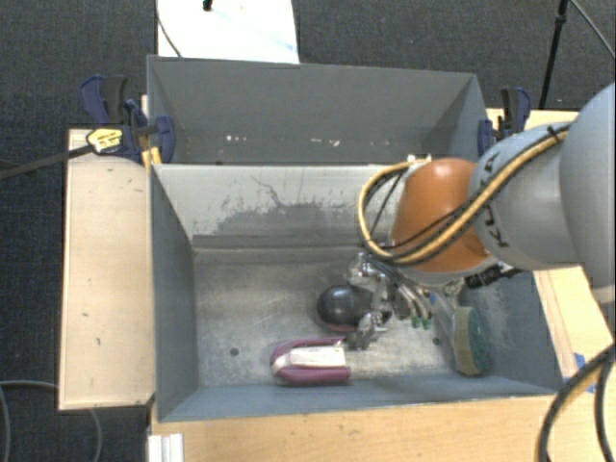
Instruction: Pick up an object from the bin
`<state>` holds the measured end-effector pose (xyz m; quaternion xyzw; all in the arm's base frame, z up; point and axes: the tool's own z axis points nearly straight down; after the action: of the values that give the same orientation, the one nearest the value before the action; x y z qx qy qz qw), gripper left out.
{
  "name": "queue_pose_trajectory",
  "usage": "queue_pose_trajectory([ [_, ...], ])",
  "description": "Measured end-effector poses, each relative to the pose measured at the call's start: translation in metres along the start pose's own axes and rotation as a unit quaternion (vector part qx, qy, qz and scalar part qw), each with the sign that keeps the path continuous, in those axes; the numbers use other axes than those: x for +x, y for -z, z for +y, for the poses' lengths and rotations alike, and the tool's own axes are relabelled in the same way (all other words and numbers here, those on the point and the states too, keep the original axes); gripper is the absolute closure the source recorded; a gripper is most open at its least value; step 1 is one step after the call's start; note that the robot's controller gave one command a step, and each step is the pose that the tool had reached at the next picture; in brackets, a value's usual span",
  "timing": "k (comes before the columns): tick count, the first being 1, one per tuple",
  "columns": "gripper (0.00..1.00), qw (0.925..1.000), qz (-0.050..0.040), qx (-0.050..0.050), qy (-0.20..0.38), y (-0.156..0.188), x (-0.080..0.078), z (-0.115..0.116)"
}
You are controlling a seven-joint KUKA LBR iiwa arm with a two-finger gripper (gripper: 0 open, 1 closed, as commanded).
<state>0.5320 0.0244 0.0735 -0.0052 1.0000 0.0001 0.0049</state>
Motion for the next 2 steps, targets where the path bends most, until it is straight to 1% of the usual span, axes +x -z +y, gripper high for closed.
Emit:
queue_pose_trajectory([
  [1,1.00,1.0000,-0.0014,0.000,0.000,0.001,-0.001,0.000],
  [2,1.00,1.0000,0.0009,0.000,0.002,0.020,-0.002,0.000],
])
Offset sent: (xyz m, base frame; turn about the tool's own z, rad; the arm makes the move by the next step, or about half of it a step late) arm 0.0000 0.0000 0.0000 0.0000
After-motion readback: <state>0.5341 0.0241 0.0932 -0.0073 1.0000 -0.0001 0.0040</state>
